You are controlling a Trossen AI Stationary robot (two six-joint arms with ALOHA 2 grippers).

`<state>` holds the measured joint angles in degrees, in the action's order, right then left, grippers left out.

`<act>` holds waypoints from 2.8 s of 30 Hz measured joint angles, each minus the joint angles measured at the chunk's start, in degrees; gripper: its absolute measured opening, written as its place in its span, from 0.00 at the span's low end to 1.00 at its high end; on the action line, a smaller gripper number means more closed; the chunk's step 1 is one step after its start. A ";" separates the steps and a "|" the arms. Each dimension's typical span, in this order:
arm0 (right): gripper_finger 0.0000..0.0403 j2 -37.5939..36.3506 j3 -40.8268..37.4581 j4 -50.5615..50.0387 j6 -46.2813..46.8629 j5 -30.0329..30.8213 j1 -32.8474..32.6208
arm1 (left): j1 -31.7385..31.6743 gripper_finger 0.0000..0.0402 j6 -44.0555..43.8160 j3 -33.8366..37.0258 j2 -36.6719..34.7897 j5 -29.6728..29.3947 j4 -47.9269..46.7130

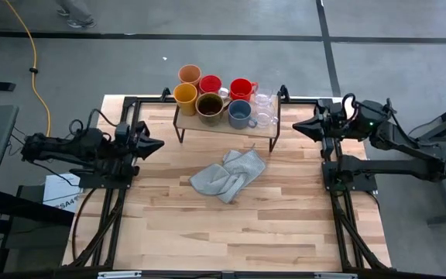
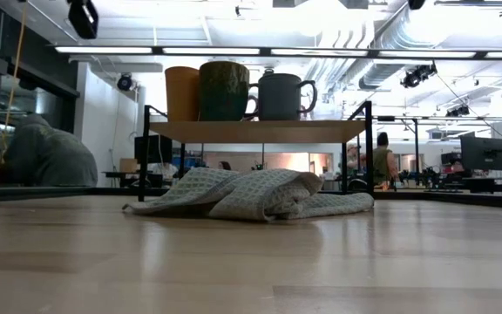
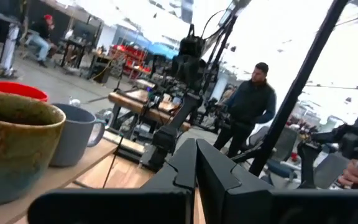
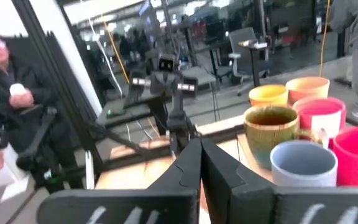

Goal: Stack small to large cups/mugs on shelf
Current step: Return to home position

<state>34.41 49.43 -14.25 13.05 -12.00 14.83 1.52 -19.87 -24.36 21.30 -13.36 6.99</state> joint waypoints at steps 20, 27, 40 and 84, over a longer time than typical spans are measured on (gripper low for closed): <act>0.00 0.09 0.00 -1.30 6.22 -0.47 0.01 | 0.00 0.00 0.19 15.72 -21.03 1.89 -2.18; 0.00 0.09 0.00 -1.34 5.44 -0.52 0.01 | 0.00 0.00 -4.19 23.93 -20.85 0.83 2.64; 0.00 0.01 0.00 -3.28 5.13 -1.54 0.02 | 0.00 0.00 -1.17 23.84 -20.20 -1.28 -3.79; 0.00 -21.29 -48.46 14.08 3.54 9.41 -2.49 | 0.00 0.00 -1.43 23.83 -19.91 -0.37 -3.99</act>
<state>13.13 0.97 -0.17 16.59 -2.59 12.34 1.52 -21.30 -0.53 1.39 -13.74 3.01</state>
